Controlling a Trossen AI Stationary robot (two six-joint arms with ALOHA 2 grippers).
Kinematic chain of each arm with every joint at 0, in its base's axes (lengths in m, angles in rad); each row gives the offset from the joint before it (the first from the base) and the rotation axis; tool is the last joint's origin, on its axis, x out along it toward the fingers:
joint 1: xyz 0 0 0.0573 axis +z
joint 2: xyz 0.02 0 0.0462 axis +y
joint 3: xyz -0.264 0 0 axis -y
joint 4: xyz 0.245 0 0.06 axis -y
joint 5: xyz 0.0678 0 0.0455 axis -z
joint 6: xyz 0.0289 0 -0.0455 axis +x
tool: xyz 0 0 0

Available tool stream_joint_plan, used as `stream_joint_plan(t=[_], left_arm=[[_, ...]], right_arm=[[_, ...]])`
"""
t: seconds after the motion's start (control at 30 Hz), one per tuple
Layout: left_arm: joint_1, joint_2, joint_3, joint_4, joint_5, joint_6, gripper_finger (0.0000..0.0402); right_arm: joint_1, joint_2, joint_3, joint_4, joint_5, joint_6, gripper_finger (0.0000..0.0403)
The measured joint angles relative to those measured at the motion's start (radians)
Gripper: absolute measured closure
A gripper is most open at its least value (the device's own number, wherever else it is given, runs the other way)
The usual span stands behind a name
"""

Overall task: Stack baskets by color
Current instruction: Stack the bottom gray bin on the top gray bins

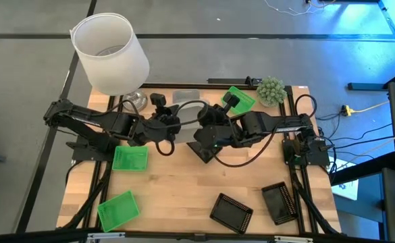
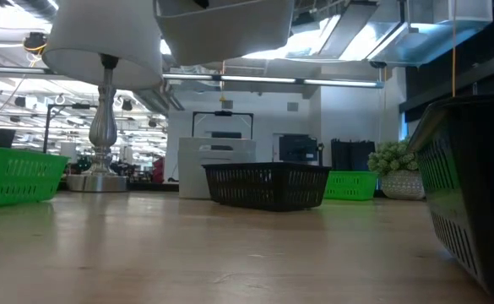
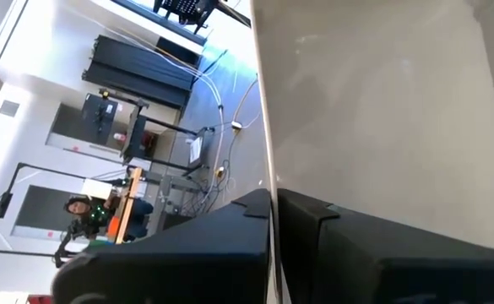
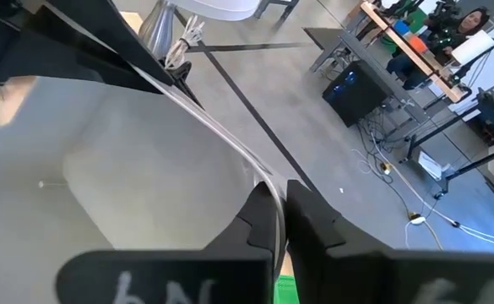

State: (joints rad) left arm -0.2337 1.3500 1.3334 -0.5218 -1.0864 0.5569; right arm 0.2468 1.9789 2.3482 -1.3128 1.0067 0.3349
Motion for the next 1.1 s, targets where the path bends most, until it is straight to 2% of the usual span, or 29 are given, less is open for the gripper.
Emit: stream_joint_plan(t=[0.13, 0.27, 0.63, 0.77, 0.93, 1.1], left_arm=[[0.000, 0.000, 0.000, -0.001, -0.003, -0.004, 0.0401], [0.002, -0.001, 0.000, -0.006, 0.038, -0.005, 0.0398], [0.000, -0.001, 0.000, 0.007, 0.010, 0.023, 0.0334], [-0.010, -0.001, 0.000, 0.015, -0.046, 0.107, 0.0333], [-0.035, 0.000, 0.000, 0.099, -0.146, 0.213, 0.0335], [-0.044, -0.010, 0.001, 0.138, -0.167, 0.293, 0.0332]], right_arm=[[-0.005, 0.000, 0.000, 0.002, -0.006, 0.000, 0.0394], [-0.012, 0.000, 0.000, -0.001, -0.025, 0.000, 0.0395], [-0.035, 0.000, 0.000, 0.013, -0.052, 0.004, 0.0399], [-0.051, 0.000, 0.000, 0.011, -0.052, 0.074, 0.0399], [-0.078, 0.000, 0.000, 0.005, -0.051, 0.205, 0.0402], [-0.112, 0.000, 0.000, -0.018, -0.043, 0.333, 0.0402]])
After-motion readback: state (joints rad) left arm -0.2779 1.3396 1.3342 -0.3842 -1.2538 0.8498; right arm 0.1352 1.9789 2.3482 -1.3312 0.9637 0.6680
